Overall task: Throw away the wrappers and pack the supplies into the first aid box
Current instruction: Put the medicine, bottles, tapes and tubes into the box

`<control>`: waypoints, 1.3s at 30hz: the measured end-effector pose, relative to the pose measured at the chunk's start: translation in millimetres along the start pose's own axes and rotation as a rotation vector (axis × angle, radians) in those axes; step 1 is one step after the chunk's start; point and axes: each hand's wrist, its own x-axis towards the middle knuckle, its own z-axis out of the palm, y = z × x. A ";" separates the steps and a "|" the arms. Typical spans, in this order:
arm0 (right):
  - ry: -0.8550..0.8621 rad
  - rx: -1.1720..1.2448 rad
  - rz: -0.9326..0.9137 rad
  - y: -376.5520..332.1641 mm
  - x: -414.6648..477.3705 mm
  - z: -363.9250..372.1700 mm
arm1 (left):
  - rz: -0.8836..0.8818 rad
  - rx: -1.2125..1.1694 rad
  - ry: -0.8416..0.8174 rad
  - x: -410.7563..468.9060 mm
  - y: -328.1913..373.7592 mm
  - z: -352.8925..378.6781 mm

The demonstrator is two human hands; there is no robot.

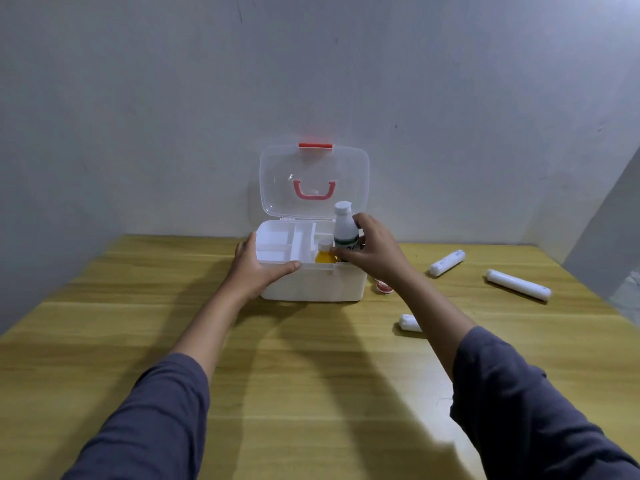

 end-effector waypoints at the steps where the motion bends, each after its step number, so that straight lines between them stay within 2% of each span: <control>1: -0.021 -0.018 0.001 -1.5 0.3 -0.4 | -0.001 -0.002 -0.002 0.0 -0.1 -0.1; 19: -0.132 -0.144 0.085 -11.8 -1.6 -3.9 | 0.012 -0.002 0.000 2.3 -2.4 0.3; 28: -0.059 -0.100 0.052 -9.7 0.5 -4.4 | 0.007 -0.002 -0.004 3.3 -3.8 0.1; 33: -0.046 0.015 0.034 -1.0 -5.9 -15.1 | 0.021 -0.014 0.013 1.3 -2.7 3.0; 39: 0.190 0.132 0.158 38.4 -19.8 -45.6 | 0.036 -0.001 0.037 1.5 -3.6 4.1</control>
